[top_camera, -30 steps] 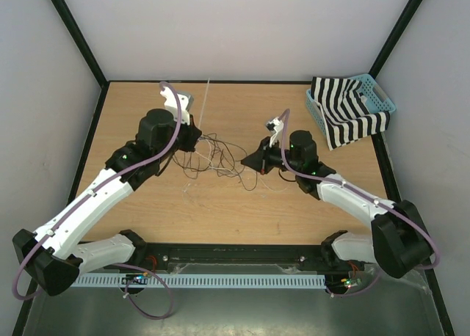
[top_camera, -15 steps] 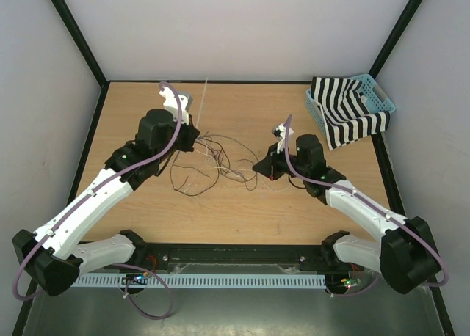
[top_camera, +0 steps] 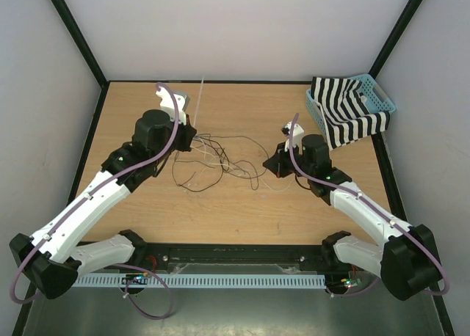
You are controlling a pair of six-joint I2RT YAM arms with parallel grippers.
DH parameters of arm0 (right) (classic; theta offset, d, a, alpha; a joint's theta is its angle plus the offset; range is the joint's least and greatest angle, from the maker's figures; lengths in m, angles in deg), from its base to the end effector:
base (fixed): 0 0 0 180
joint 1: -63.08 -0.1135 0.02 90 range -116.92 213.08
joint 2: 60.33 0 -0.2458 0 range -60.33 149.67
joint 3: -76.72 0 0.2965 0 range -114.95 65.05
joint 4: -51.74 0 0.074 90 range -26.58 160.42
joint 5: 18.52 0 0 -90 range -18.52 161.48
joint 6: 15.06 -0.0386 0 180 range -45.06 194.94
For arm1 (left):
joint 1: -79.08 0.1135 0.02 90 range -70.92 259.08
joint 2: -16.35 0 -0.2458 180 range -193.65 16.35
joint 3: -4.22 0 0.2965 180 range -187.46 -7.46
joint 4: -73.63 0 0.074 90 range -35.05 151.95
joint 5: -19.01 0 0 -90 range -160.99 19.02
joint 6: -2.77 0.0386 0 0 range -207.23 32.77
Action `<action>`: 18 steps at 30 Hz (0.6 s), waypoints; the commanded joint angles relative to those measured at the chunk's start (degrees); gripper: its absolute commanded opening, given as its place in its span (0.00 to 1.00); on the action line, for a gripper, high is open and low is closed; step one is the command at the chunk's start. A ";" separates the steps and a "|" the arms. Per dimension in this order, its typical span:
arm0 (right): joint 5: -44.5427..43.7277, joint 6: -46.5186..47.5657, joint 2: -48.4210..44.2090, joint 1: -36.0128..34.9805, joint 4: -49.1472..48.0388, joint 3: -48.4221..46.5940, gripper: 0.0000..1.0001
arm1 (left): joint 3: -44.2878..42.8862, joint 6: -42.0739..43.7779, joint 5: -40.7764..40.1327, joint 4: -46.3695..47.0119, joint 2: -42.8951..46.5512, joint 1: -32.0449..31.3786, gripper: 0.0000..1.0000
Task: Zip-tie the wires
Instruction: Adjust the cable at the center of the board.
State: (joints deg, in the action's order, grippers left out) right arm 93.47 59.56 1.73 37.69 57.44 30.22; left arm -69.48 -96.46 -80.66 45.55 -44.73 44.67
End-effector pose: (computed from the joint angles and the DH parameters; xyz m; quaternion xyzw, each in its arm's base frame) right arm 0.2583 0.1386 0.2113 -0.1779 0.7978 0.3406 0.4646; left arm 0.2499 -0.1633 0.3636 0.1230 0.7850 -0.1620 0.5851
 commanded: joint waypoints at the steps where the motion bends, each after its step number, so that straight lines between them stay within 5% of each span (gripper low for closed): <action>1: -1.81 -0.20 -0.80 0.70 1.35 0.07 0.00 | -1.95 0.80 -1.35 -0.17 1.50 0.31 0.00; 10: -1.45 1.53 1.78 0.84 1.80 -1.18 0.00 | -2.04 0.78 -1.52 -0.26 1.45 0.27 0.00; 14: 6.10 1.33 3.04 0.85 -0.52 -2.41 0.31 | -2.04 0.24 -0.89 -0.08 0.84 0.31 0.00; 18: 8.69 0.36 2.38 0.79 -2.18 -3.27 0.47 | -2.00 -0.02 -0.48 0.09 0.61 0.31 0.00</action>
State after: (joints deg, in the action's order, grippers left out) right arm 97.61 60.41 4.62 38.37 57.94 29.82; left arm -69.48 -96.37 -81.31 44.41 -44.38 44.67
